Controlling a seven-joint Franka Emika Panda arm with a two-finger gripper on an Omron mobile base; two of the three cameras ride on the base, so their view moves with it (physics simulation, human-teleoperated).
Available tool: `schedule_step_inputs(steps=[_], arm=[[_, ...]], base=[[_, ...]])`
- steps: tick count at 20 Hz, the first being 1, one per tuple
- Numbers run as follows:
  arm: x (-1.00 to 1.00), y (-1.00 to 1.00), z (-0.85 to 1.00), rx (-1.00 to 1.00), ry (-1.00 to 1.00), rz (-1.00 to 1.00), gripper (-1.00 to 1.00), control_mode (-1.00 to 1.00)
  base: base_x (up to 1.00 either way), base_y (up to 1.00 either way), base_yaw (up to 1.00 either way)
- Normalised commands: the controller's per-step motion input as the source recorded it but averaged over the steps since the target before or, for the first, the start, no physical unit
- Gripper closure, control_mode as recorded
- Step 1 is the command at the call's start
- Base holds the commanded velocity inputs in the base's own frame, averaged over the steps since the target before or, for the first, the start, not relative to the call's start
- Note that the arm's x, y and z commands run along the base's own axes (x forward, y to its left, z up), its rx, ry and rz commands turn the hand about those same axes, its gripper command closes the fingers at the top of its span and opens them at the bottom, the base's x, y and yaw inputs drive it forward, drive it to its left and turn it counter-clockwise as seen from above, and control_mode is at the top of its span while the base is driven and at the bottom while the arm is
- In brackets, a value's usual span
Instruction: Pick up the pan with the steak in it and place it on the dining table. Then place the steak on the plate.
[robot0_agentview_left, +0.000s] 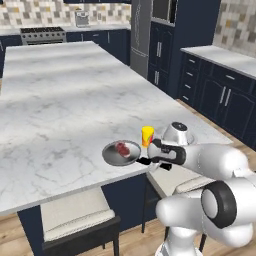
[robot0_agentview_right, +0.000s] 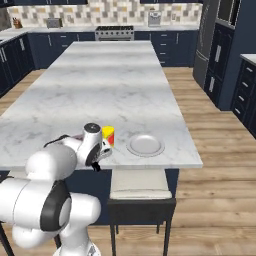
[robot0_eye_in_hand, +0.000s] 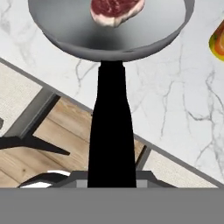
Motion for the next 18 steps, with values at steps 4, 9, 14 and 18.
schedule_step_inputs(steps=[4, 9, 14, 18], arm=[[0.23, 0.00, -0.52, -0.03, 0.03, 0.00, 1.00, -1.00], [0.20, 0.00, -0.55, -0.02, 0.00, 0.00, 1.00, -1.00], [0.02, 0.00, -0.09, 0.00, 0.00, 0.00, 1.00, -1.00], [0.02, 0.00, 0.33, 0.02, 0.02, -0.02, 1.00, -1.00]], base=[[0.00, 0.00, 0.00], [0.00, 0.00, 0.00], [0.00, 0.00, 0.00], [0.00, 0.00, 0.00]])
